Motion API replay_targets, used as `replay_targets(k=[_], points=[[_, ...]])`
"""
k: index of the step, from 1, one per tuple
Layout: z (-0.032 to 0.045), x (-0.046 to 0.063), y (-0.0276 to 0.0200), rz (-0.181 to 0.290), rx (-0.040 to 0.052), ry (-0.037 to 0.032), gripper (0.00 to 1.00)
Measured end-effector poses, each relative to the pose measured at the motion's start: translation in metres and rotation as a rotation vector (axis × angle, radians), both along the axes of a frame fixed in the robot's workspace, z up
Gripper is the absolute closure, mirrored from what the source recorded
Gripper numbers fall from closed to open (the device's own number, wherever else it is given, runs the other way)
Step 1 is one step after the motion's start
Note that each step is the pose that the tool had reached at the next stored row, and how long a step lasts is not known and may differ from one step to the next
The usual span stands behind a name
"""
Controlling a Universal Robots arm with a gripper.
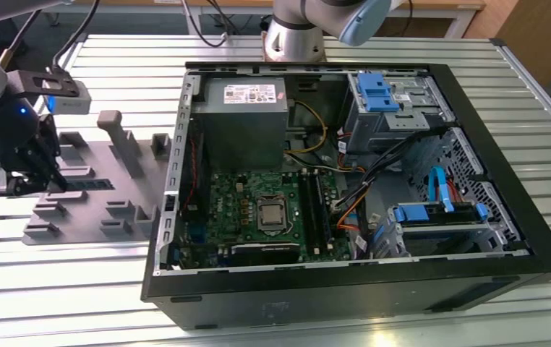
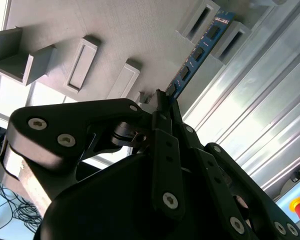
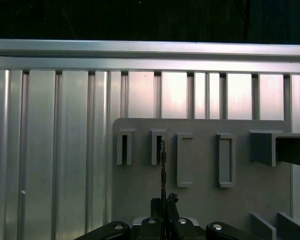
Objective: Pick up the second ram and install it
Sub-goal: 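Pick up the second ram and move it above second insertion slot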
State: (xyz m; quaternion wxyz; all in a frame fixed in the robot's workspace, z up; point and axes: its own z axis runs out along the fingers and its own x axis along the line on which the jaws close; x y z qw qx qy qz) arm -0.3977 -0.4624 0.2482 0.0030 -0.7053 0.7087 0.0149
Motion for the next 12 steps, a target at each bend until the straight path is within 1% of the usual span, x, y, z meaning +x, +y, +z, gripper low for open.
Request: replay_targets(k=[12], points=[[0.0037, 0.0000, 0.0000, 0.000, 0.0000, 0.0000, 0.86]])
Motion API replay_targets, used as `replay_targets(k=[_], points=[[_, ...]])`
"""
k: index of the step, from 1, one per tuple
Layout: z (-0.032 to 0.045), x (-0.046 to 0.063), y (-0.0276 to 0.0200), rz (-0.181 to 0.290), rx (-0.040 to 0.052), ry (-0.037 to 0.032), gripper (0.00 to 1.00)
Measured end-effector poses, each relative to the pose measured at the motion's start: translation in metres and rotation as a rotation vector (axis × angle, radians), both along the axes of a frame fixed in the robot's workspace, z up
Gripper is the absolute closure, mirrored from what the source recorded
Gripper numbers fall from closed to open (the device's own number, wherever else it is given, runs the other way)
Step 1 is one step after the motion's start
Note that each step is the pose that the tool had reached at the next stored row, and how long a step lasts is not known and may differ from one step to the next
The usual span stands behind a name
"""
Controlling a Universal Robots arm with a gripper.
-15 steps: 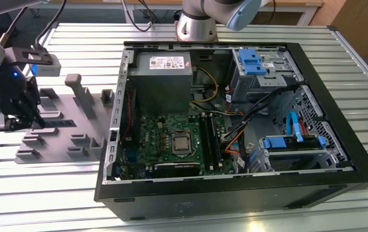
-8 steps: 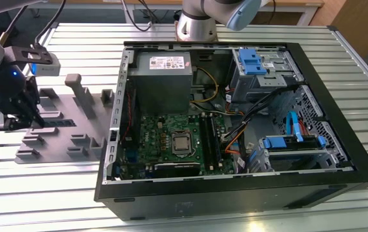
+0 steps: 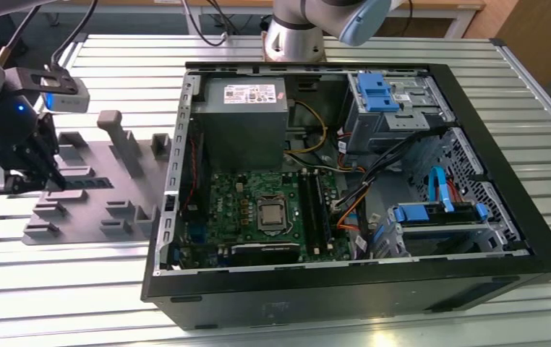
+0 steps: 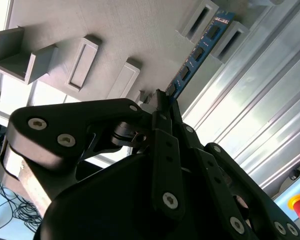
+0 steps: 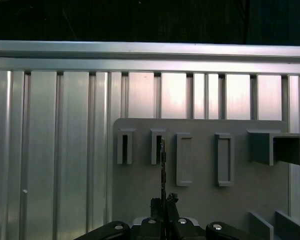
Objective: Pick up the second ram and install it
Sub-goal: 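Pick up the second ram and move it above second insertion slot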
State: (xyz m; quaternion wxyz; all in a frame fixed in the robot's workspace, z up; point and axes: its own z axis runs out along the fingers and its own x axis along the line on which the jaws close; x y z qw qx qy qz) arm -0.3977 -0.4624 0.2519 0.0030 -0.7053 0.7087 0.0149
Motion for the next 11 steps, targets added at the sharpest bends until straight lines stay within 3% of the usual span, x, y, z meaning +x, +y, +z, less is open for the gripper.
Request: replay_targets(k=[11], points=[[0.0038, 0.0000, 0.0000, 0.000, -0.0001, 0.0001, 0.86]])
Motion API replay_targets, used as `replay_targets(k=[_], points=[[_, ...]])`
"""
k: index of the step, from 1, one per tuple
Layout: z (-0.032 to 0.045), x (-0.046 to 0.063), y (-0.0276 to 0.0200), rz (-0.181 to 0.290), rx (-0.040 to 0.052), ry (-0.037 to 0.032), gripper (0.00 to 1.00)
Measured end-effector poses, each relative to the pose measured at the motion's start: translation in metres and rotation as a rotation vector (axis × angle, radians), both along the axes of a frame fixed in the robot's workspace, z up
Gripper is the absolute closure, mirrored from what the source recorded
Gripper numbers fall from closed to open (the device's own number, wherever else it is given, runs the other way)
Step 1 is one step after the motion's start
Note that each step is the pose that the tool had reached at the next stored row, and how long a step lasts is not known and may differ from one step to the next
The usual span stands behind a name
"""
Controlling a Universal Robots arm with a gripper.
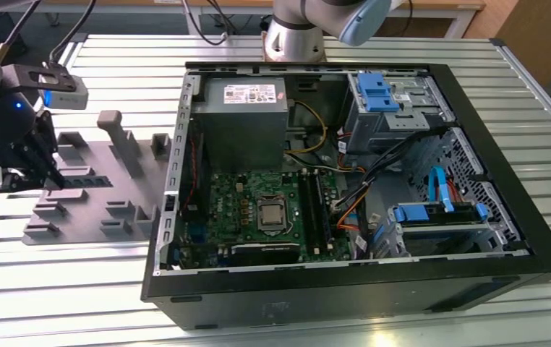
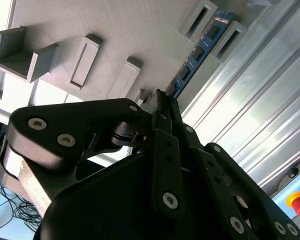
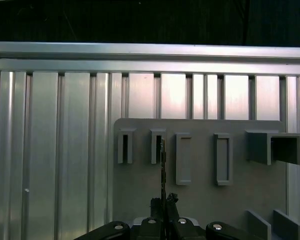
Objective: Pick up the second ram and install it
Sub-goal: 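Pick up the second ram and move it above second insertion slot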
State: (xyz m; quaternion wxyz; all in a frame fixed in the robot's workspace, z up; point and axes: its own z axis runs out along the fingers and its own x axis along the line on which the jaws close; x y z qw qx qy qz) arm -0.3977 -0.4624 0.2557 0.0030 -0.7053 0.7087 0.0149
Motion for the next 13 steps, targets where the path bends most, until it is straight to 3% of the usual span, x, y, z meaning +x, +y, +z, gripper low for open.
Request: replay_targets(k=[13], points=[[0.0041, 0.0000, 0.0000, 0.000, 0.0000, -0.0001, 0.86]])
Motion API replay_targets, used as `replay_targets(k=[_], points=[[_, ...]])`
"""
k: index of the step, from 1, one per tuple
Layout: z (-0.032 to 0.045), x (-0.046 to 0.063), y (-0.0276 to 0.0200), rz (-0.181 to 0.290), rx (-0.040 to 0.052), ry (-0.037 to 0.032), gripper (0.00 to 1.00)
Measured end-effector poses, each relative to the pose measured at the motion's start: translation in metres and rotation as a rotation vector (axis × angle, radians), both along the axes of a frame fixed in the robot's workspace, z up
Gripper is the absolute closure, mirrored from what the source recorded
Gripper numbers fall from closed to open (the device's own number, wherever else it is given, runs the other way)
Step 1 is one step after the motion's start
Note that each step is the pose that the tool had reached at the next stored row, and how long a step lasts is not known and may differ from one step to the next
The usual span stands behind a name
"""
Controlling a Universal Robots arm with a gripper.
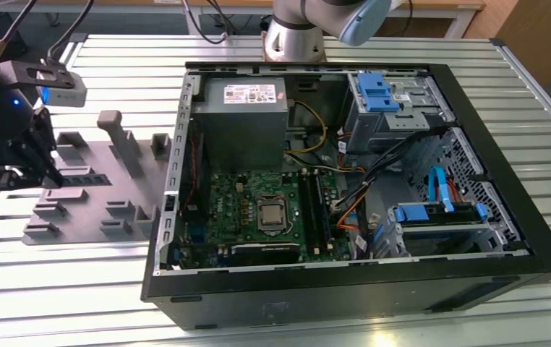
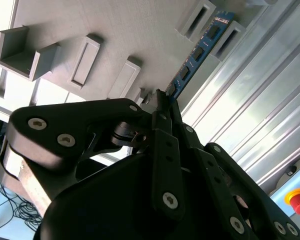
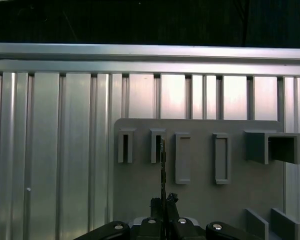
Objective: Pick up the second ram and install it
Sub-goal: 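Pick up the second ram and move it above second insertion slot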
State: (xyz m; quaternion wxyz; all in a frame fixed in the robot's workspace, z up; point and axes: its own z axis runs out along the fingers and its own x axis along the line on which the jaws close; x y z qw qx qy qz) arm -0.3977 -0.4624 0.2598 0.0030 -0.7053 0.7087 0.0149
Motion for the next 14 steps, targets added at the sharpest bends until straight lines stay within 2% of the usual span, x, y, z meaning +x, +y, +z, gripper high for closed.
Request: replay_targets(k=[14], points=[[0.0060, 0.0000, 0.0000, 0.000, 0.0000, 0.0000, 0.86]])
